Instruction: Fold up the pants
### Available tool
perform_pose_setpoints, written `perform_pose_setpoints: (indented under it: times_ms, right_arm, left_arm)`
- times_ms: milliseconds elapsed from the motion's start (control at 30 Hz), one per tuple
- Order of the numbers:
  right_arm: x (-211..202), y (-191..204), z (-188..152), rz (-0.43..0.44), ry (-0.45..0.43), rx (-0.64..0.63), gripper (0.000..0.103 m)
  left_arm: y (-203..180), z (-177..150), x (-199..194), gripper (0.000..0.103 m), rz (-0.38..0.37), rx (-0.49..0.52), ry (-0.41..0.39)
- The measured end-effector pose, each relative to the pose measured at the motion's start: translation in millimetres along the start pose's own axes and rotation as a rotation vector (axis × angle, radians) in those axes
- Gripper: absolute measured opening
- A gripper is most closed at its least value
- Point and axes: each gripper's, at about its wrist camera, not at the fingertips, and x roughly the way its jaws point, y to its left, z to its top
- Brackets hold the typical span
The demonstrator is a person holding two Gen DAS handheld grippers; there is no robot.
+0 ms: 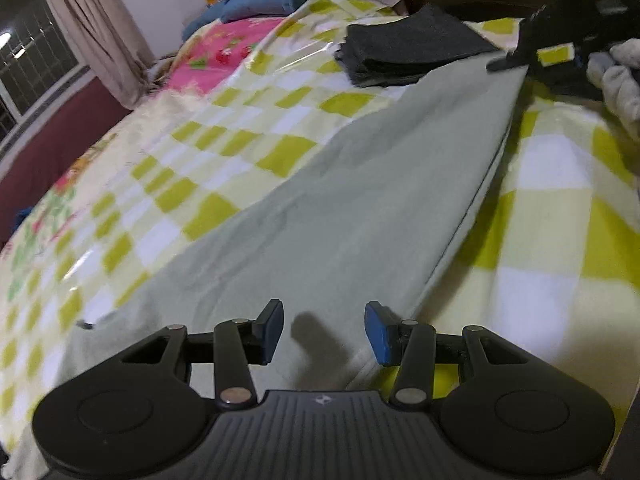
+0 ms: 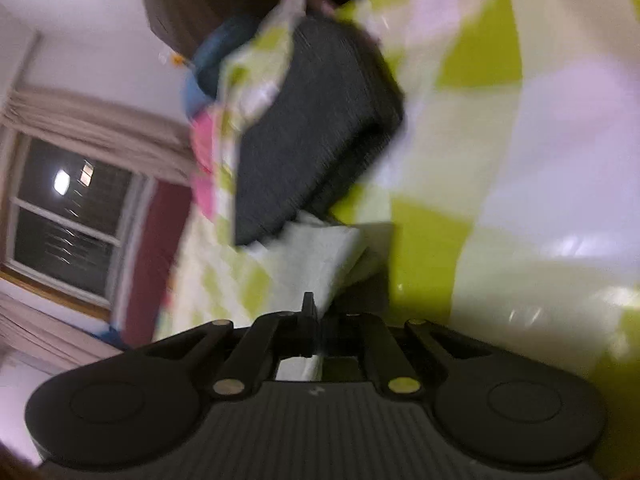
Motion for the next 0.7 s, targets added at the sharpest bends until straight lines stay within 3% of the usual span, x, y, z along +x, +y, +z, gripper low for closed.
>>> perform_pose_setpoints:
  times_ms: [67,133,200,300,367,467,600,700]
  right_arm:
    - [-19.6,-3.6,8.7,-0.002,-0.077,0.001,0.002]
    - [-27.2,-12.3,13.4,-0.058,-0.114,-0.010,0.002]
    - [-21.5,-26.3,14.8,-0.123,-0.057,0.026,0.003]
    - [-28.8,-21.9,11.5,-0.101,-0.069,-0.017,0.005]
    - [-23.1,-26.6,14.1,-0.061,-0.039,0.025,0.010]
    - [-8.9,-25.7,13.0,-0.118,-0.012,0.023,0.006]
    - [-21.9,24.2,-2.6,-0.091,-0.040,-0.149,0.004]
    - [-15.1,82.1,-36.5,-0.042,0.012,-0.342,0.004]
  left_arm:
    - [-10.7,4.9,1.4,0.060,-0.023,0.020,-0.027]
    - [-21.7,5.5,10.0,0.060,-0.057,0.034,-0.020]
    - [-28.6,1.7,22.1,0.061,-0.054,0.039,0.013]
    - [-28.2,-1.7,14.0,0.060,-0.054,0.044,-0.008]
    - [-23.2,-6.7,9.5,0.061,-0.066,0.030,-0.005]
    - [-16.3,-15.8,3.7,0.061,-0.047,0.022,-0.009]
    - [1.0,-28.0,-10.8,0.061,-0.038,-0.051,-0.027]
    - [17.6,-39.5,-19.4,0.061,-0.017,-0.100,-0.040]
